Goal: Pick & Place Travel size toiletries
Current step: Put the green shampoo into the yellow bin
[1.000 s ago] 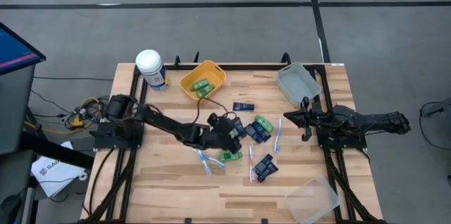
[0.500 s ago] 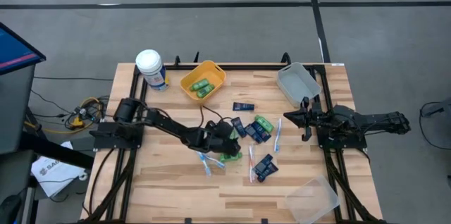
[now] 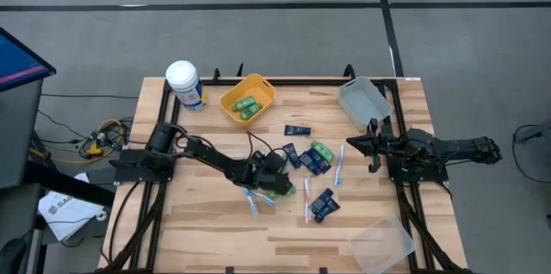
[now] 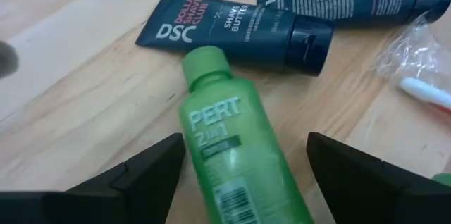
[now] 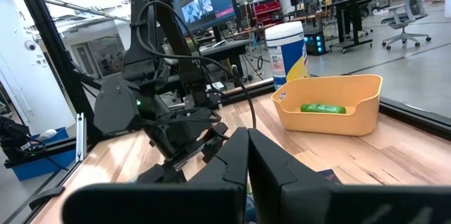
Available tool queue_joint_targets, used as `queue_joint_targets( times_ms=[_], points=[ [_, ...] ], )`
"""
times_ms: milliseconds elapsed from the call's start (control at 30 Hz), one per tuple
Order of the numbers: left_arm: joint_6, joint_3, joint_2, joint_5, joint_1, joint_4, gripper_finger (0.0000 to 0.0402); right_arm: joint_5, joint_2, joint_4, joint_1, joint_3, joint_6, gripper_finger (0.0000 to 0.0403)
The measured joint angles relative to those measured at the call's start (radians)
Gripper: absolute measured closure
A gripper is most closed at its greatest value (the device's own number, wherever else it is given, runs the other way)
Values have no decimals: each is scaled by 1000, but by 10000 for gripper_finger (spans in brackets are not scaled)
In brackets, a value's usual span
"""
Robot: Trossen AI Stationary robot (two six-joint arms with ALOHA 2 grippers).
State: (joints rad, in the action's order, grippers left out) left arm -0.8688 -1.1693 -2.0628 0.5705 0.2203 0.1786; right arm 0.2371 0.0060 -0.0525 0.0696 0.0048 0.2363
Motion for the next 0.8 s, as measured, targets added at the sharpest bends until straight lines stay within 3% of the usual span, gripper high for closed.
queue_joint_targets(
  times_ms=[133,500,667,800],
  points=[
    [0,2,11,-6,-9,26,129,0,0,-1,0,0,0,403],
    [-2,7,32,-31,-28,51,248,0,0,0,0,0,0,403],
    [58,11,100,-53,-56,64,252,0,0,-3,0,0,0,403],
    [135,8,189,-10,-105,63,243,0,0,-3,0,0,0,403]
  ],
)
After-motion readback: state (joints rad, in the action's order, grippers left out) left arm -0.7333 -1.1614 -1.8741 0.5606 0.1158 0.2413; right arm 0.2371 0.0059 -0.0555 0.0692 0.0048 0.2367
